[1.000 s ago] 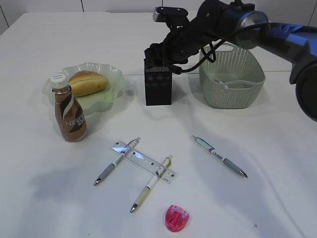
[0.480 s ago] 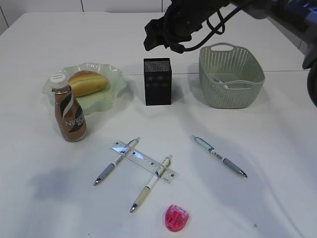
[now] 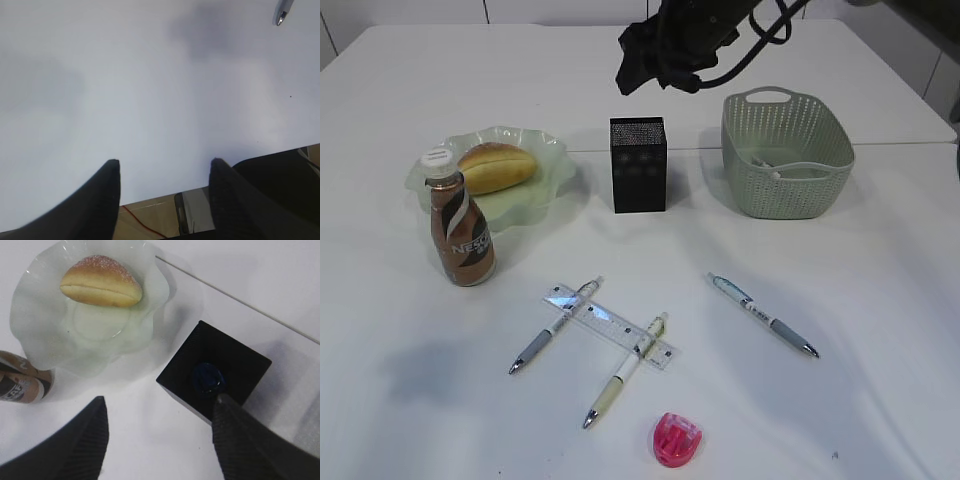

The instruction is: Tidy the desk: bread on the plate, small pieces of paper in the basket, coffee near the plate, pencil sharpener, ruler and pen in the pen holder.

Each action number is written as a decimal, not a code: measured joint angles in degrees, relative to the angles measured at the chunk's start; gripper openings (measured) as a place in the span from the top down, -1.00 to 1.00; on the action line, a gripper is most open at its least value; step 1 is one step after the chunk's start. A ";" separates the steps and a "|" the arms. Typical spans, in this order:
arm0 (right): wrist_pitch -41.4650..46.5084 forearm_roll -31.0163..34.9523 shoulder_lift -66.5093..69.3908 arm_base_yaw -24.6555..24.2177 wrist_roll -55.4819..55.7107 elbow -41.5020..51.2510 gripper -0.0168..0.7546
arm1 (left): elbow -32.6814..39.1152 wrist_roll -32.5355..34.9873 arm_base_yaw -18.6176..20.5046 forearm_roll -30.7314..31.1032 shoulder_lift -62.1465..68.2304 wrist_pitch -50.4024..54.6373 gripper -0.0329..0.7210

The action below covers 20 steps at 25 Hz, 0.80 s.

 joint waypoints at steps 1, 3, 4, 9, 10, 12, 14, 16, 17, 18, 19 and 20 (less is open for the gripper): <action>0.94 -0.49 -0.69 0.00 0.00 0.00 -0.37 | 0.00 0.00 0.00 0.00 0.00 0.00 -0.13; 2.83 -1.26 -2.24 0.00 0.10 0.00 -0.37 | 0.00 0.00 0.00 0.00 0.00 0.00 -0.13; 3.38 -1.52 -3.06 0.00 0.10 0.00 -0.37 | 0.00 0.00 0.00 0.00 0.00 0.00 -0.13; 4.40 -3.99 -8.14 0.00 2.01 0.95 -0.37 | 0.00 0.00 0.00 0.05 0.00 0.00 -0.13; 4.49 -4.84 -10.36 0.00 2.35 2.52 -0.37 | 0.00 0.00 0.00 0.05 0.00 0.00 -0.13; 4.54 -5.88 -12.87 0.00 3.69 4.83 -0.37 | 0.00 0.00 0.00 0.05 0.00 0.00 -0.13; 4.63 -7.28 -16.04 0.00 6.46 8.30 -0.37 | 0.00 0.00 0.00 0.05 0.00 0.00 -0.13; 4.75 -8.16 -18.30 0.00 8.43 10.98 -0.37 | 0.00 0.00 0.00 0.05 0.00 0.00 -0.13; 4.75 -8.43 -19.54 0.00 9.27 12.40 -0.37 | 0.00 0.00 0.00 0.05 0.00 0.00 -0.13; 4.85 -8.66 -20.99 0.00 10.40 14.35 -0.37 | 0.00 0.00 0.00 0.05 0.00 0.00 -0.13; 4.85 -8.66 -20.99 0.00 10.40 14.35 -0.37 | 0.00 0.00 0.00 -0.05 0.00 0.00 -0.13; 4.85 -9.33 -23.21 0.00 11.87 17.21 -0.37 | 0.00 0.00 0.00 -0.17 0.00 0.00 -0.13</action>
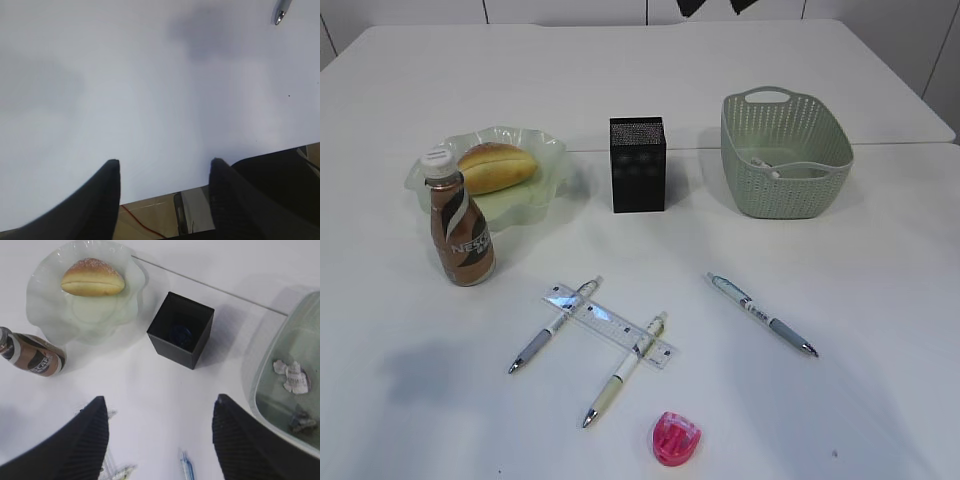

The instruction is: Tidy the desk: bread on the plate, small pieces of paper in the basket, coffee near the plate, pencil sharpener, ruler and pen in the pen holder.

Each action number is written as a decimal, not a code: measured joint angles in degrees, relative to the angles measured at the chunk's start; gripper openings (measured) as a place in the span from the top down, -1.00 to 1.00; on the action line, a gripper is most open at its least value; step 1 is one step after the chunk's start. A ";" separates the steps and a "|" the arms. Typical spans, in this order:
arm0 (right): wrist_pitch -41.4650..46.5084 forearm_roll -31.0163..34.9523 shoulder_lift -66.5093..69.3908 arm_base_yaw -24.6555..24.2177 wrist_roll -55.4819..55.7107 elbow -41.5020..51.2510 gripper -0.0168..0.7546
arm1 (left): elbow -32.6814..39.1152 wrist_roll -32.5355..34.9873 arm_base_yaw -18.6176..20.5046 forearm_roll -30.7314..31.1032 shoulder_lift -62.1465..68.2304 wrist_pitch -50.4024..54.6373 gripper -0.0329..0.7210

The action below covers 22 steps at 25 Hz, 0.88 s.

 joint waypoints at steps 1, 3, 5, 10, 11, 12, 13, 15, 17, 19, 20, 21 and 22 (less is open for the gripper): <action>0.00 0.00 0.00 0.00 0.00 0.00 -0.37 | 0.00 0.00 0.00 -0.35 0.00 0.00 -0.13; 0.00 -1.85 -4.18 0.00 1.55 5.54 -0.37 | 0.00 0.00 0.00 -1.35 0.00 0.00 -0.13; 0.00 -2.88 -8.26 0.00 2.85 11.89 -0.37 | 0.00 0.00 0.00 -2.00 0.00 0.00 -0.13; 0.00 -3.73 -17.12 0.13 5.18 26.05 -0.37 | 0.00 0.00 0.00 -2.23 0.00 0.00 -0.13; 0.00 -3.73 -17.12 0.13 5.18 26.05 -0.37 | 0.00 0.00 0.00 -2.37 0.00 0.00 -0.13; 0.00 -3.73 -17.12 0.13 5.18 26.05 -0.37 | 0.00 0.00 0.00 -2.36 0.00 0.00 -0.13; -0.11 -3.97 -21.50 1.09 6.56 33.26 -0.37 | 0.00 0.00 0.00 -2.36 0.00 0.00 -0.13; -0.18 -4.10 -24.95 2.93 8.07 40.00 -0.37 | 0.00 0.00 0.00 -2.36 0.00 0.00 -0.13; -0.18 -4.20 -25.64 3.49 8.07 41.43 -0.37 | 0.00 0.00 0.00 -2.39 0.00 0.00 -0.13; -0.32 -4.20 -28.73 8.14 9.99 49.19 -0.37 | 0.00 0.00 0.00 -2.64 0.00 0.00 -0.13; -0.32 -4.20 -29.21 10.22 10.39 51.57 -0.37 | 0.00 0.00 0.00 -2.62 0.00 0.00 -0.13; -0.32 -4.20 -29.31 11.73 10.51 52.95 -0.37 | 0.00 0.00 0.00 -2.69 0.00 0.00 -0.13; -0.36 -4.20 -29.35 12.92 10.59 54.08 -0.37 | 0.00 0.00 0.00 -2.69 0.00 0.00 -0.13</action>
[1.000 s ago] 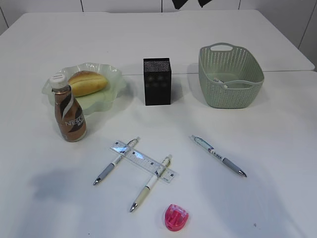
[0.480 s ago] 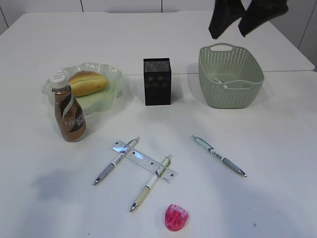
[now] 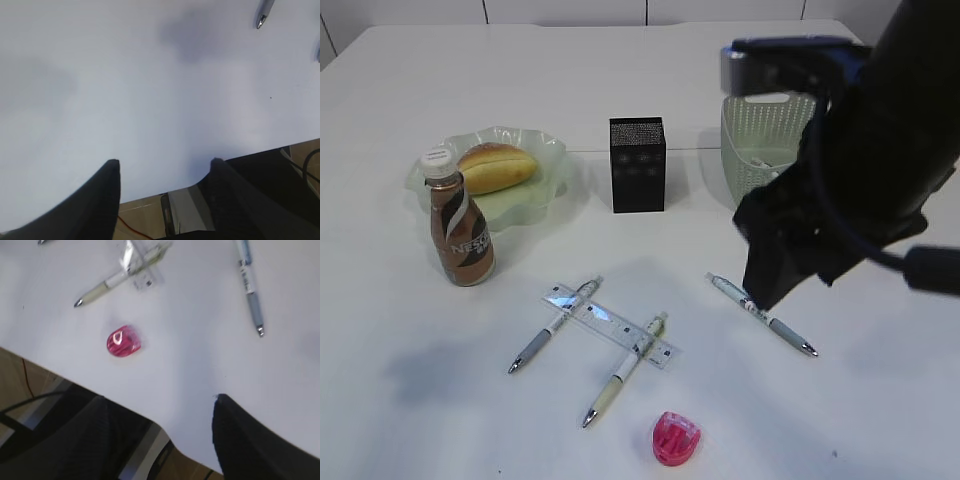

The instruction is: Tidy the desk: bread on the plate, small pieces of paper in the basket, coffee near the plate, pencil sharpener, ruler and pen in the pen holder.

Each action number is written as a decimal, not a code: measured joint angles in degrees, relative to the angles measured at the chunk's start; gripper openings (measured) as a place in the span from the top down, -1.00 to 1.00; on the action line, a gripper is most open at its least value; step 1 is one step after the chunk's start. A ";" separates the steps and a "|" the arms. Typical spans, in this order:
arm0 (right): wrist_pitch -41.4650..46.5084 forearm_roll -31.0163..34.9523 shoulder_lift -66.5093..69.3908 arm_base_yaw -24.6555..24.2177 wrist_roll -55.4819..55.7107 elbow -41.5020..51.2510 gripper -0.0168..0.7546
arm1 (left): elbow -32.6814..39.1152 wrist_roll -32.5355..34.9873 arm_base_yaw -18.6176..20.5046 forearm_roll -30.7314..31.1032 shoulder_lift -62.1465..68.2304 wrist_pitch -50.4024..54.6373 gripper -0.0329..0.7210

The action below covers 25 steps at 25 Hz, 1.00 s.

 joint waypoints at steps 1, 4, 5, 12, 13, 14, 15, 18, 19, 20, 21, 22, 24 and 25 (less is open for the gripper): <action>-0.10 0.00 -0.09 1.70 0.00 0.86 -0.37 | 0.00 0.00 0.00 -0.06 0.00 0.00 -0.13; -0.27 -0.02 -0.09 5.66 0.05 1.85 -0.37 | 0.00 0.00 0.00 -0.33 0.00 0.00 -0.13; -0.27 -0.38 -0.09 7.32 0.05 1.85 -0.37 | 0.00 0.00 0.00 -0.36 0.00 0.00 -0.13; -0.61 -3.60 2.88 9.65 -1.72 1.85 -0.36 | 0.00 0.00 0.00 -1.02 0.00 0.00 -0.13; -0.68 -3.88 3.52 9.65 -1.72 1.85 -0.36 | 0.00 0.00 0.00 -1.02 0.00 0.00 -0.13; -0.68 -3.88 3.97 9.65 -1.72 1.85 -0.36 | 0.00 0.00 0.00 -1.02 0.00 0.00 -0.13; -0.75 -3.88 4.71 9.65 -1.72 1.85 -0.36 | 0.00 0.00 0.00 -1.02 0.00 0.00 -0.13; -0.97 -3.88 5.83 9.65 -1.72 1.85 -0.36 | 0.00 0.00 0.00 -1.02 0.00 0.00 -0.13; -1.12 -3.88 7.38 9.65 -1.81 1.85 -0.36 | 0.00 0.00 0.00 -1.07 0.00 0.00 -0.13; -1.12 -3.97 7.90 9.65 -1.85 1.85 -0.36 | 0.00 0.00 0.00 -1.07 0.00 0.00 -0.13; -1.18 -3.97 8.53 9.65 -2.13 1.85 -0.36 | 0.00 0.00 0.00 -1.07 0.00 0.00 -0.13; -1.27 -3.97 9.19 9.65 -2.51 1.85 -0.36 | 0.00 0.00 0.00 -1.07 0.00 0.00 -0.13; -1.56 -3.87 11.07 9.65 -4.60 1.85 -0.36 | 0.00 0.00 0.00 -1.07 0.00 0.00 -0.13; -1.61 -3.59 11.79 9.65 -5.57 1.85 -0.36 | 0.00 0.00 0.00 -1.07 0.00 0.00 -0.13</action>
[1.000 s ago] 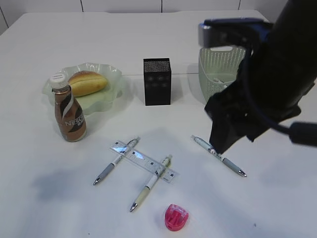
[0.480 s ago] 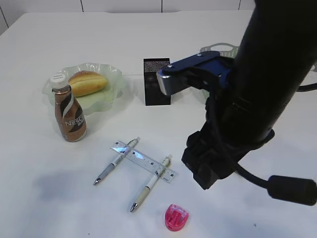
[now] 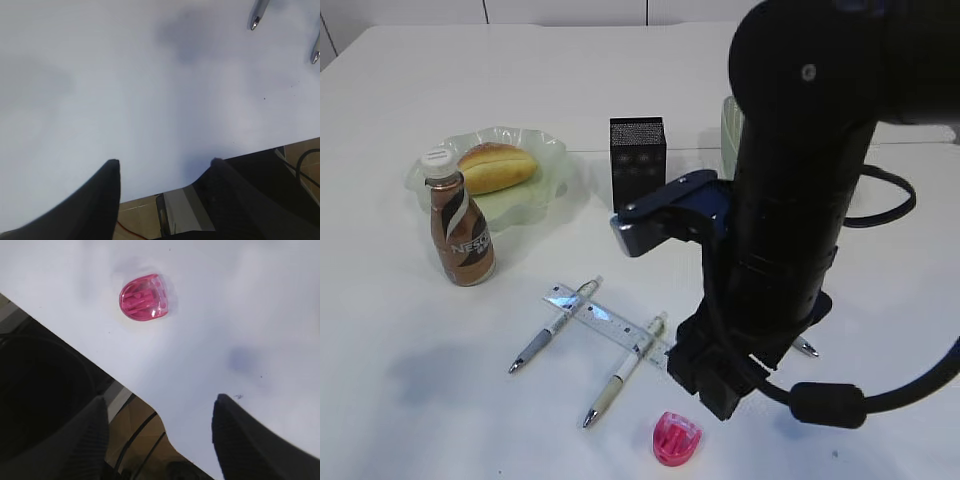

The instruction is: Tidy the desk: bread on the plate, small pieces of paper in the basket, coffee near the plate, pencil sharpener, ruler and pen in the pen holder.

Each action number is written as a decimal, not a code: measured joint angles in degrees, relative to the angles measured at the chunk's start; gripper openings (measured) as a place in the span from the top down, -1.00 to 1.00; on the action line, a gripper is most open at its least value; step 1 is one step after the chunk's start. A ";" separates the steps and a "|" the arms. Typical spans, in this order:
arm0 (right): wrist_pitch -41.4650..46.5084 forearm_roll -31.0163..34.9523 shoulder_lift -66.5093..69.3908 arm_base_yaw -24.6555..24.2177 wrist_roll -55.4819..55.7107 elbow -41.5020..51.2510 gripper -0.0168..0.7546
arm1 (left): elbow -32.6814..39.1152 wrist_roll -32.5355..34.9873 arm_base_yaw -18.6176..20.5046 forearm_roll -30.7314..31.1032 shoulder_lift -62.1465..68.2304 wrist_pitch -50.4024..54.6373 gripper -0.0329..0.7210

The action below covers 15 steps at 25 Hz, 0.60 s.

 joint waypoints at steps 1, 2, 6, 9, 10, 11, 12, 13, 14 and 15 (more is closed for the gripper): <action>0.00 0.19 0.55 0.00 -0.89 0.00 -0.36 | 0.00 0.00 0.00 0.00 0.00 0.00 -0.13; -0.09 0.46 1.03 0.00 -1.63 0.00 -0.36 | 0.00 0.00 0.00 0.00 0.00 0.00 -0.13; -2.63 0.79 2.56 0.00 -4.44 0.00 -0.35 | 0.00 0.00 0.00 0.00 0.00 0.00 -0.13; -4.51 1.39 3.32 0.00 -6.08 0.00 -0.34 | 0.00 0.00 0.00 0.00 0.00 0.00 -0.13; -7.43 3.11 4.38 0.00 -8.75 0.00 -0.34 | 0.00 -0.04 0.00 0.00 0.00 0.00 -0.13; -8.62 3.84 4.79 0.00 -9.85 0.00 -0.34 | 0.00 -0.04 0.00 0.00 0.00 0.00 -0.13; -9.48 4.33 5.21 0.11 -10.34 0.00 -0.34 | 0.00 -0.04 0.00 0.00 0.00 0.00 -0.13; -10.25 4.61 5.54 0.11 -10.78 0.00 -0.34 | 0.00 -0.04 0.00 0.00 0.00 0.00 -0.13; -10.78 4.74 5.96 0.11 -11.04 0.00 -0.34 | 0.00 -0.04 0.00 0.00 0.00 0.00 -0.13; -10.78 4.74 5.96 0.11 -11.04 0.00 -0.34 | 0.00 -0.04 0.00 0.00 0.00 0.00 -0.13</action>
